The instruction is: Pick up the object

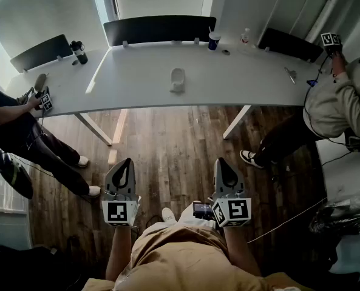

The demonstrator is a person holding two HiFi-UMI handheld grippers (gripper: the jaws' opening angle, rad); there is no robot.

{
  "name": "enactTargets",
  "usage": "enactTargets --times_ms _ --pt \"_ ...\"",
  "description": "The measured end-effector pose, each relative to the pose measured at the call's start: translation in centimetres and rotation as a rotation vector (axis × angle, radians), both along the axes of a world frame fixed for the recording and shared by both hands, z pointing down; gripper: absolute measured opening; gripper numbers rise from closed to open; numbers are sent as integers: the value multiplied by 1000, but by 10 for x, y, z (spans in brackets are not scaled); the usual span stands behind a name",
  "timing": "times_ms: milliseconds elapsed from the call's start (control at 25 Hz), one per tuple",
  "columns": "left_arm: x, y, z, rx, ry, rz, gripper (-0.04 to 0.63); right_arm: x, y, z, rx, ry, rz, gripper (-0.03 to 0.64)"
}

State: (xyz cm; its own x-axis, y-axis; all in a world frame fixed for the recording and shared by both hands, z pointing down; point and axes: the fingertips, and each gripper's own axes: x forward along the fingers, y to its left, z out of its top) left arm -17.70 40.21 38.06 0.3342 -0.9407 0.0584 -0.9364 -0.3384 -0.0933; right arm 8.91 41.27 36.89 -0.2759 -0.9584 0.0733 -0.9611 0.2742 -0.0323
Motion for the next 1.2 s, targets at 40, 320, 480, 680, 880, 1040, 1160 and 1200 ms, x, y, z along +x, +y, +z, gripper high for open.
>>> enactTargets --times_ms 40,320,480,680,880,1040,1160,1200 --pt "1 -4 3 3 -10 2 6 1 -4 2 -3 0 0 8" --pt "14 -49 9 11 -31 -17 6 13 -51 12 27 15 -37 6" --pt "31 -82 5 9 -43 -26 6 33 -87 10 26 33 -40 8" --pt "48 -115 0 13 -54 -48 6 50 -126 9 26 30 -57 8" --pt "60 -132 0 7 -90 -60 6 65 -150 14 12 37 -64 8" --pt "67 -148 9 -26 -98 -63 6 69 -169 17 -5 64 -56 8" --pt "72 -167 13 -44 -91 -67 6 72 -185 15 -3 76 -54 8" --pt "73 -175 15 -44 -94 -66 6 74 -191 14 0 78 -49 8"
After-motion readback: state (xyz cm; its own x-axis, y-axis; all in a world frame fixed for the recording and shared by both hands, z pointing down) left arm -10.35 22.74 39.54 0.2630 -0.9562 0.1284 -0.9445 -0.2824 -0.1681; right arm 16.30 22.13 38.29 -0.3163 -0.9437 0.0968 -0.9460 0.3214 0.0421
